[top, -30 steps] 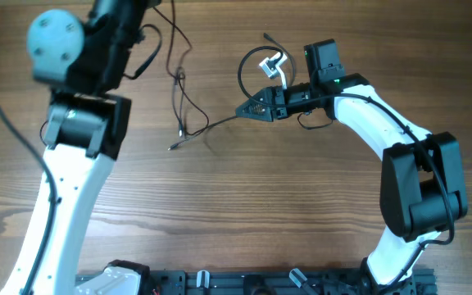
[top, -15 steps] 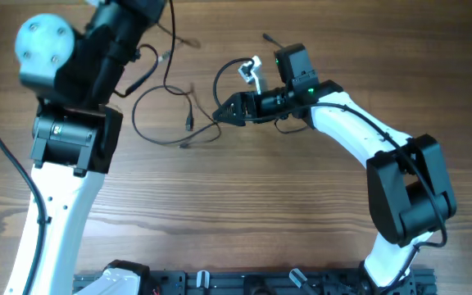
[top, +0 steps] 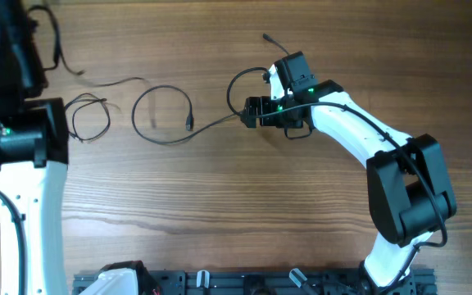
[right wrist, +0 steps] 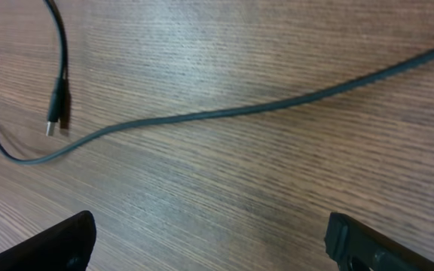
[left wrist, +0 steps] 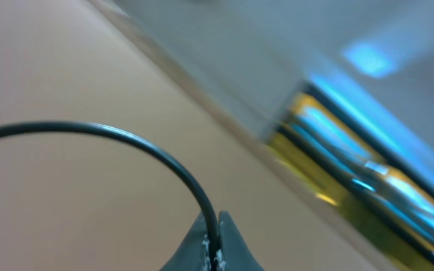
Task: Untangle cables
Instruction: 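Lay the cable on the left pile and open the left gripper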
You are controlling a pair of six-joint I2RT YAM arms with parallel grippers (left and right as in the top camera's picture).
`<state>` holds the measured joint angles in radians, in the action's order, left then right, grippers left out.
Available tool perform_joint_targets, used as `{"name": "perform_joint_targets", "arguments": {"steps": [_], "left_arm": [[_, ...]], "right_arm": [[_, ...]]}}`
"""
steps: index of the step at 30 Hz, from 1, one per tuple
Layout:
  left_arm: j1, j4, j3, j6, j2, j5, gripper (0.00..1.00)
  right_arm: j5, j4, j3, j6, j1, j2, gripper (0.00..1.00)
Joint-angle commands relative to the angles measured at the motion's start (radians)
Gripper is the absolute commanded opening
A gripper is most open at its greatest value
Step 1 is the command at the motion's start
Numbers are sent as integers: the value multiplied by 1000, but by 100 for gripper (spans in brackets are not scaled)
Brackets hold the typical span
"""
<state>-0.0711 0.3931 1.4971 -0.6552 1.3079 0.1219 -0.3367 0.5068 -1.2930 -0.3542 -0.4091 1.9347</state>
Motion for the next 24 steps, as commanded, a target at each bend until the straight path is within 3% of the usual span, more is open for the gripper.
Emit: {"name": "perform_joint_targets", "arguments": {"steps": [1, 9, 18, 19, 21, 22, 23, 24], "left_arm": [[-146, -299, -5, 23, 90, 198, 4], [-318, -861, -5, 23, 379, 197, 4], [-376, -1118, -5, 23, 518, 198, 5], [-384, -1136, -5, 23, 518, 198, 9], [-404, -1166, -5, 23, 518, 197, 42], [-414, -1181, -5, 23, 518, 196, 77], [-423, -1196, -5, 24, 518, 191, 100], [-427, -1201, -5, 40, 517, 172, 100]], "right_arm": [[30, 24, -7, 11, 3, 24, 100], [30, 25, -7, 13, 3, 24, 100], [30, 24, -7, 14, 4, 24, 100], [31, 24, -7, 14, 4, 24, 100], [30, 22, -7, 14, 4, 24, 100], [30, 22, -7, 14, 4, 24, 100], [30, 22, -7, 14, 4, 24, 100], [30, 22, -7, 14, 4, 24, 100]]}}
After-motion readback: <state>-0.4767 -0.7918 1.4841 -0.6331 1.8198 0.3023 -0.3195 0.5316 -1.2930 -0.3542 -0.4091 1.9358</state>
